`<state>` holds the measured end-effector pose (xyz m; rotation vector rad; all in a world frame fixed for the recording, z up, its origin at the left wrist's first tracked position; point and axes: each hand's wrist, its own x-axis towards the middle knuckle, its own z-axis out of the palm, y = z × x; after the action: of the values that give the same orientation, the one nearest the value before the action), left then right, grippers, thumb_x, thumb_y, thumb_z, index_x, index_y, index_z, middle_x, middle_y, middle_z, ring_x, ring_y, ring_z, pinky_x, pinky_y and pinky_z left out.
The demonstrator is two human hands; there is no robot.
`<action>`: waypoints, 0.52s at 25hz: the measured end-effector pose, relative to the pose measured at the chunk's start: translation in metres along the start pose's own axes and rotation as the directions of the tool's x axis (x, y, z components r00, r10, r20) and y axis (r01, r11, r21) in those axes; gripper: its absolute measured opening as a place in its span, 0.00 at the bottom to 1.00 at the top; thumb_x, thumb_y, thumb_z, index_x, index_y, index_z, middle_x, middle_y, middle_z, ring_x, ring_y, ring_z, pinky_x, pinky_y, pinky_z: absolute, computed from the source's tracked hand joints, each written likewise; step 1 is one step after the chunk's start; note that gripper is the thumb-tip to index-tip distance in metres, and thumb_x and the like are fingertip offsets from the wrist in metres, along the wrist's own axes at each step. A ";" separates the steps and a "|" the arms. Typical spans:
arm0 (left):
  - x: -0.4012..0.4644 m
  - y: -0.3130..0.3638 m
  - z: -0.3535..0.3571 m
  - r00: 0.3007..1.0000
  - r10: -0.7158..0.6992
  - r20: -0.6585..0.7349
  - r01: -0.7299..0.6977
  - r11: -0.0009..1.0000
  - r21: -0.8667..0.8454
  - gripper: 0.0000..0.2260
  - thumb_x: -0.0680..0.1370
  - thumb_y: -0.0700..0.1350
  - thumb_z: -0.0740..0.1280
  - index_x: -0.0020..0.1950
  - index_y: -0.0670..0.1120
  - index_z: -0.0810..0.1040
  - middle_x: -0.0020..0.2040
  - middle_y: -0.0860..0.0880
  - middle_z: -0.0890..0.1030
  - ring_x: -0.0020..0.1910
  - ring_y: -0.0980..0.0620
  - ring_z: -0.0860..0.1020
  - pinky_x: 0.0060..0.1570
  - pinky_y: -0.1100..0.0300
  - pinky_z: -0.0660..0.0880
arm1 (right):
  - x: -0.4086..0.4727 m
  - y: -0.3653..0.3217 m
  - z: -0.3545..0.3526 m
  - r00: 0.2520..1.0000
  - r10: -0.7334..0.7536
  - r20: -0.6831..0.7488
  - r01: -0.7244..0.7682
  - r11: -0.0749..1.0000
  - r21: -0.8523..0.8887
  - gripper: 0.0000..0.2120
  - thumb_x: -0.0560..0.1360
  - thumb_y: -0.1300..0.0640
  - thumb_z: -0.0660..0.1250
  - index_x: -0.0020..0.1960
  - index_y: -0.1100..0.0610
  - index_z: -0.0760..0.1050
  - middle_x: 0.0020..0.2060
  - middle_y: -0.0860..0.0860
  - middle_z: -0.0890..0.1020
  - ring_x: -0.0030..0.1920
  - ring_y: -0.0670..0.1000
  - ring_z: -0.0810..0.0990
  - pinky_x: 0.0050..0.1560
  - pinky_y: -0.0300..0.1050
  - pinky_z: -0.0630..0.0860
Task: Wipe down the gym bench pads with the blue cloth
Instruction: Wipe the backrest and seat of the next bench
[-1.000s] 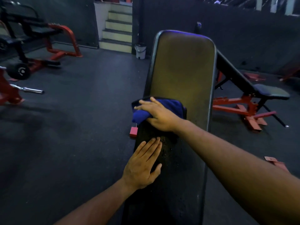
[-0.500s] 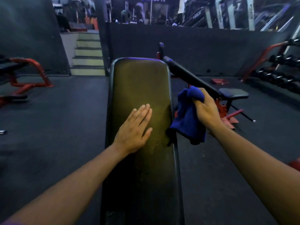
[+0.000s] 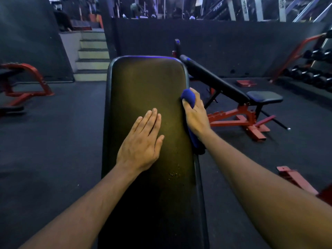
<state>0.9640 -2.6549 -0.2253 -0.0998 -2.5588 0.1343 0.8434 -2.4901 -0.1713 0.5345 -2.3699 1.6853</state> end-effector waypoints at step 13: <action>-0.004 0.003 0.001 1.000 0.004 -0.016 -0.003 1.000 0.017 0.29 0.85 0.56 0.46 0.82 0.42 0.53 0.83 0.42 0.54 0.83 0.47 0.52 0.81 0.48 0.52 | -0.180 0.057 -0.011 0.946 0.321 0.041 -0.322 0.947 0.007 0.11 0.83 0.42 0.54 0.64 0.38 0.63 0.49 0.42 0.79 0.50 0.44 0.78 0.50 0.48 0.69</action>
<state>0.9668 -2.6524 -0.2287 -0.0988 -2.5413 0.1555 0.9853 -2.4306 -0.2804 0.1890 -2.5894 1.8338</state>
